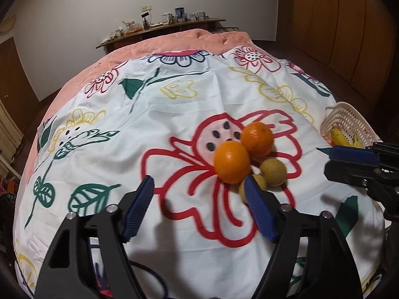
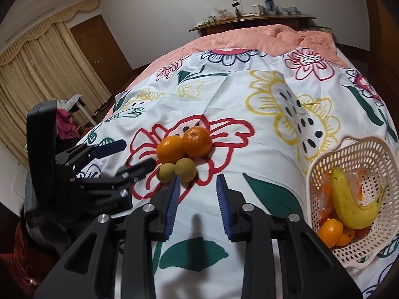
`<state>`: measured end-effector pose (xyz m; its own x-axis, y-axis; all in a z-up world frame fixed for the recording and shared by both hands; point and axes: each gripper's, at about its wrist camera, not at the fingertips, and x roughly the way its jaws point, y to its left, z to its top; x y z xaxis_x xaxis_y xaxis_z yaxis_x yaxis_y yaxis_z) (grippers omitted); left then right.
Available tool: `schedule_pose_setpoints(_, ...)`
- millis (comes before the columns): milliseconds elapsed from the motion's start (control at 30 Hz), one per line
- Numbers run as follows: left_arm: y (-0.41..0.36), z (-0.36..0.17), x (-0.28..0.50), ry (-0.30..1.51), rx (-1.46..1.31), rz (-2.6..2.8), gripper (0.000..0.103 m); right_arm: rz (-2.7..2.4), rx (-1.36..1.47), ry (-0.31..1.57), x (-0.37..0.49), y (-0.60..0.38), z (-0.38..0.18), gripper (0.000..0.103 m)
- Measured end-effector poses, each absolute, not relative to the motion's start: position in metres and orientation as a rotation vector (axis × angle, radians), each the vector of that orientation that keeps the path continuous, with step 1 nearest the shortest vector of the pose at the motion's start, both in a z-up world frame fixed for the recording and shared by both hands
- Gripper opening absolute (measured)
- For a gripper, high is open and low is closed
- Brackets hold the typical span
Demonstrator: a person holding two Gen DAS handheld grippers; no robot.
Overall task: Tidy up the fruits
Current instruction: 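Close the left tool on one orange while the right tool closes on the other orange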
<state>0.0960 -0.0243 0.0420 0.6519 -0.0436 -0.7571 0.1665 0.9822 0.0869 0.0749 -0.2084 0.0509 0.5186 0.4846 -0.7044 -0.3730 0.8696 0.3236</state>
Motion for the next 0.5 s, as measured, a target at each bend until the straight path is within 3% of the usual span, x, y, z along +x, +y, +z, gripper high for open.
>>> schedule_pose_setpoints(100,-0.014,0.043,0.096,0.852,0.142,-0.103,0.067,0.546,0.103,0.907,0.079,-0.197,0.051,0.033)
schedule_pose_setpoints(500,0.001,0.038,0.096,0.851,0.112,-0.087,0.066,0.561,0.1,1.093,0.13,-0.159,0.028,0.033)
